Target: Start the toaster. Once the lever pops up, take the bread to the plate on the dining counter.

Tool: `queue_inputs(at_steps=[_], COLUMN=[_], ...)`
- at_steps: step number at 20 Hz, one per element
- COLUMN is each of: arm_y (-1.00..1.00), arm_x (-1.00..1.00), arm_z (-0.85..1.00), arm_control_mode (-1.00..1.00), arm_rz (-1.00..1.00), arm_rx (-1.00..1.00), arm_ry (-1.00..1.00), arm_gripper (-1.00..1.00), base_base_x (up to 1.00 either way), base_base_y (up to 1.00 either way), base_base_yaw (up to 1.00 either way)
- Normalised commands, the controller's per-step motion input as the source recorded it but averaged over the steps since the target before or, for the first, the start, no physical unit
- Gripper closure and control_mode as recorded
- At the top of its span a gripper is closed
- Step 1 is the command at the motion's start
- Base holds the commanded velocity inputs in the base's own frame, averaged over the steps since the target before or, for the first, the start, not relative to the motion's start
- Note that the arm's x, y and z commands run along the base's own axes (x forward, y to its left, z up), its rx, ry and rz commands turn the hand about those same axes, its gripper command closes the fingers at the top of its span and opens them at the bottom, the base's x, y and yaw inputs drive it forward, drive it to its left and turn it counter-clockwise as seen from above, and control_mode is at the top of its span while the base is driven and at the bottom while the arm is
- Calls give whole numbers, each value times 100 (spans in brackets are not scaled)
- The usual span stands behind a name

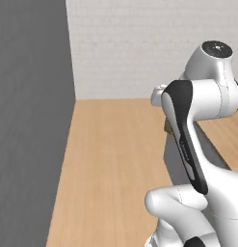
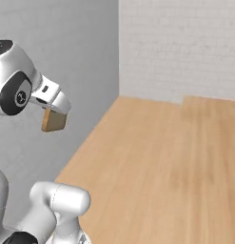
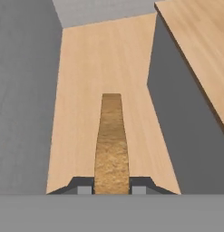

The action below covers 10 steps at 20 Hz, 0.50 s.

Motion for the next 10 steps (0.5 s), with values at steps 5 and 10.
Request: queue_inputs(at_steps=[5, 10], arm_y=[0, 0], arm_x=[0, 0], arm_z=[0, 0], arm_control_mode=[100, 100], arm_rz=[0, 0], arm_rx=[0, 0], arm_ry=[0, 0], arm_gripper=[100, 100], base_base_x=[100, 100], base_base_y=[18, 25], base_base_yaw=[-36, -37])
